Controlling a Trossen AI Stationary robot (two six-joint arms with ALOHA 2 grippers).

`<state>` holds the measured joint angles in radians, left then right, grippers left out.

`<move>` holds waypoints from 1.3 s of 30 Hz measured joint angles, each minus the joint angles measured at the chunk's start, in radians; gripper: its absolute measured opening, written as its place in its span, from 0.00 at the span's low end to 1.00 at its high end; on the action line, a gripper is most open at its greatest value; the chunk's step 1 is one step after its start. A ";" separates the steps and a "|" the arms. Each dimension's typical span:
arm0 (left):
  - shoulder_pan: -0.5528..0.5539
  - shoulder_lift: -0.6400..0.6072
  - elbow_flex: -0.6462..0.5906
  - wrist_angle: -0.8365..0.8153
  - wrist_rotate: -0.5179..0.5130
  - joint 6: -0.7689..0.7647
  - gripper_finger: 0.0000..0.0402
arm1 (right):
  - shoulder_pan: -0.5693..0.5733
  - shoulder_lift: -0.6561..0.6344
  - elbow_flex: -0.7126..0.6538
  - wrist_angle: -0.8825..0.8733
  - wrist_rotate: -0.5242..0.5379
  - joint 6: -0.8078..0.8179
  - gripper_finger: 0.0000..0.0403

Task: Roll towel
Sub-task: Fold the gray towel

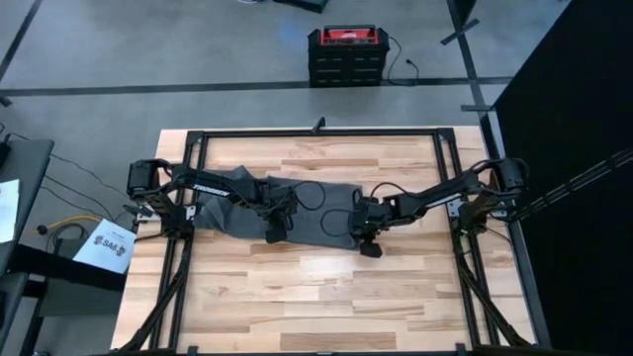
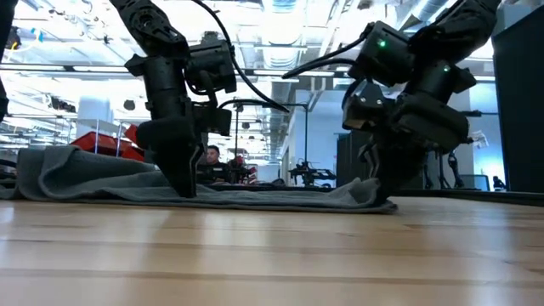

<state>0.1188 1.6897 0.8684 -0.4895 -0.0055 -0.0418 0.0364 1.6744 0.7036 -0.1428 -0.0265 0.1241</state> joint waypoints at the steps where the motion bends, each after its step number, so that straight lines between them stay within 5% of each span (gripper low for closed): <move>1: 0.000 0.000 0.000 -0.009 0.000 0.000 0.38 | 0.000 -0.006 -0.002 -0.015 0.002 -0.001 0.00; 21: 0.000 -0.006 0.000 0.076 -0.008 -0.034 0.38 | 0.000 -0.029 -0.006 -0.027 0.001 -0.019 0.00; 31: 0.000 -0.019 -0.002 0.077 -0.008 -0.023 0.38 | 0.000 -0.252 -0.001 -0.243 0.071 -0.015 0.00; 39: 0.000 -0.019 -0.002 0.148 -0.008 -0.032 0.38 | 0.003 -0.239 -0.015 -0.093 0.080 -0.017 0.00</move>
<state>0.1192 1.6711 0.8665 -0.3413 -0.0134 -0.0741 0.0395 1.4357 0.6882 -0.2357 0.0532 0.1067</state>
